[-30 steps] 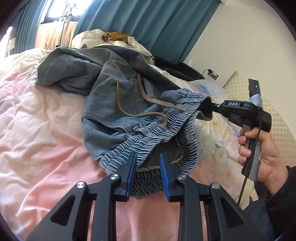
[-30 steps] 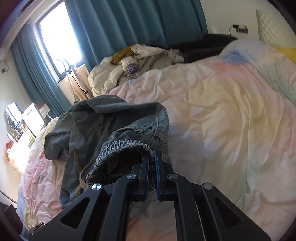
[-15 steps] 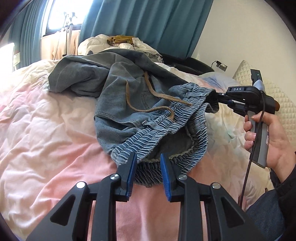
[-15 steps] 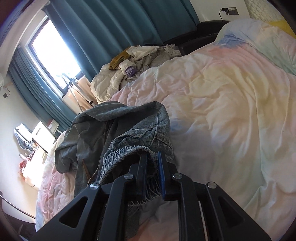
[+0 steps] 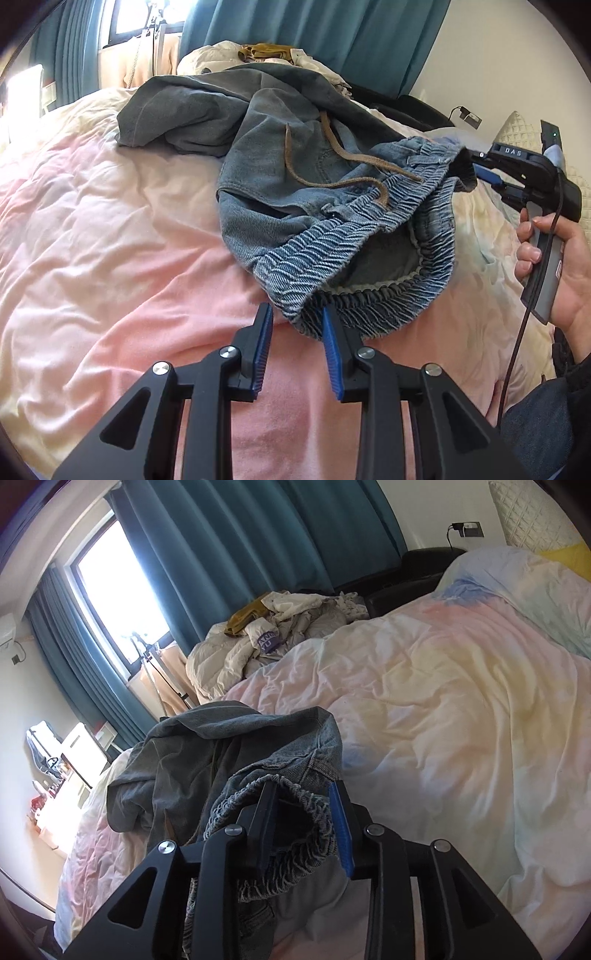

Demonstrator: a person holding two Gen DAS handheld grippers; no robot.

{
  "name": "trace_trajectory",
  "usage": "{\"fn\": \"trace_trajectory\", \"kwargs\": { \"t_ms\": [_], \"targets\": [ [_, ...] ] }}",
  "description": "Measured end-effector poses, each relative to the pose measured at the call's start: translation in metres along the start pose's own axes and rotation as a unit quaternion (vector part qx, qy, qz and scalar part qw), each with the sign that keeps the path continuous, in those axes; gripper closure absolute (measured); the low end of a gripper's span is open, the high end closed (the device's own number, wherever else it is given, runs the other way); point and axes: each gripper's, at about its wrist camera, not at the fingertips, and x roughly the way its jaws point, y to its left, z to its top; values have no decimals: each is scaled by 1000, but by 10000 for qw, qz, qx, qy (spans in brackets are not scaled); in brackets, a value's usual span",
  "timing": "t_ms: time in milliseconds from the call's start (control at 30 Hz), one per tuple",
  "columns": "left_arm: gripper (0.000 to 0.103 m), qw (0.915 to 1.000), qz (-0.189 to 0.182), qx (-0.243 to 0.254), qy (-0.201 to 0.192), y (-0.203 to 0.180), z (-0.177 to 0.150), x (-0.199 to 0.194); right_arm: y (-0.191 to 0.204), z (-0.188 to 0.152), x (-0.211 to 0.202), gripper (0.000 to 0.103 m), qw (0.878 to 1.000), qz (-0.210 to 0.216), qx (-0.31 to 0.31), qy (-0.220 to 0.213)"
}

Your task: Fold clothes

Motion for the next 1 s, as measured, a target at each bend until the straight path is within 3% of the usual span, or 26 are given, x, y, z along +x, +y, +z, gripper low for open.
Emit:
{"fn": "trace_trajectory", "kwargs": {
  "t_ms": [300,433,633,867,1000],
  "targets": [
    [75,9980,-339,-512,114,15,3,23,6,2,0,92,9998,162,-50,-134],
    [76,9978,-304,-581,-56,18,5,25,15,9,-2,98,9986,441,92,-265],
    [88,9970,-317,-499,-509,6,4,2,30,33,-13,99,9963,618,-249,-536],
    [90,9894,-796,3,-1213,-48,16,-50,21,88,-27,100,9916,831,-550,-824],
    [90,9831,-1176,235,-1380,-93,36,-52,15,133,-24,101,9891,843,-787,-911]
  ]
}}
